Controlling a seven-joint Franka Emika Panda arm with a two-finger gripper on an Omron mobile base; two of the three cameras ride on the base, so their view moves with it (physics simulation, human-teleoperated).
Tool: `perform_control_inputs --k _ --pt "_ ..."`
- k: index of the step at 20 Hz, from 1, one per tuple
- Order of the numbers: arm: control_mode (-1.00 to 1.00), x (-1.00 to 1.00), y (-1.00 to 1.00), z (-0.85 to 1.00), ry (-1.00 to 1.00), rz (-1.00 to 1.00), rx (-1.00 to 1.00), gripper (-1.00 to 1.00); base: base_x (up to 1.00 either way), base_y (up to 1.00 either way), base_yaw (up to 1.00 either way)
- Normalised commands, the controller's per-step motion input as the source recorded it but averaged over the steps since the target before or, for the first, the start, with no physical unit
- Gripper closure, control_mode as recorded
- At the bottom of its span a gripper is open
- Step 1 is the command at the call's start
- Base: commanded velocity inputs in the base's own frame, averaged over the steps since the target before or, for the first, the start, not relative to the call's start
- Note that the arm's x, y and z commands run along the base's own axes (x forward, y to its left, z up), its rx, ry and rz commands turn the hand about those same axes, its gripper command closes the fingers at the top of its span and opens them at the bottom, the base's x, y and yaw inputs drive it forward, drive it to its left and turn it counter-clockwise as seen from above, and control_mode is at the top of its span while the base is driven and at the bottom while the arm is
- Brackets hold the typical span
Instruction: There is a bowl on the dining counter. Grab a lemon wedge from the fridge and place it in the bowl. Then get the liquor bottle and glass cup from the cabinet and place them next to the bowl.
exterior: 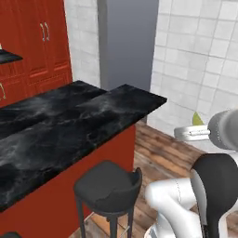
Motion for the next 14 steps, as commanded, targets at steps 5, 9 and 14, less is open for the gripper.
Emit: perform_control_inputs --k 5,9,14 --pt "1.00 0.00 0.00 0.00 0.00 0.00 0.00 1.00 -0.01 0.52 0.83" --pt "1.00 0.00 0.00 0.00 0.00 0.00 0.00 1.00 0.00 0.53 0.79" --pt "1.00 0.00 0.00 0.00 0.00 0.00 0.00 1.00 0.00 0.48 0.74"
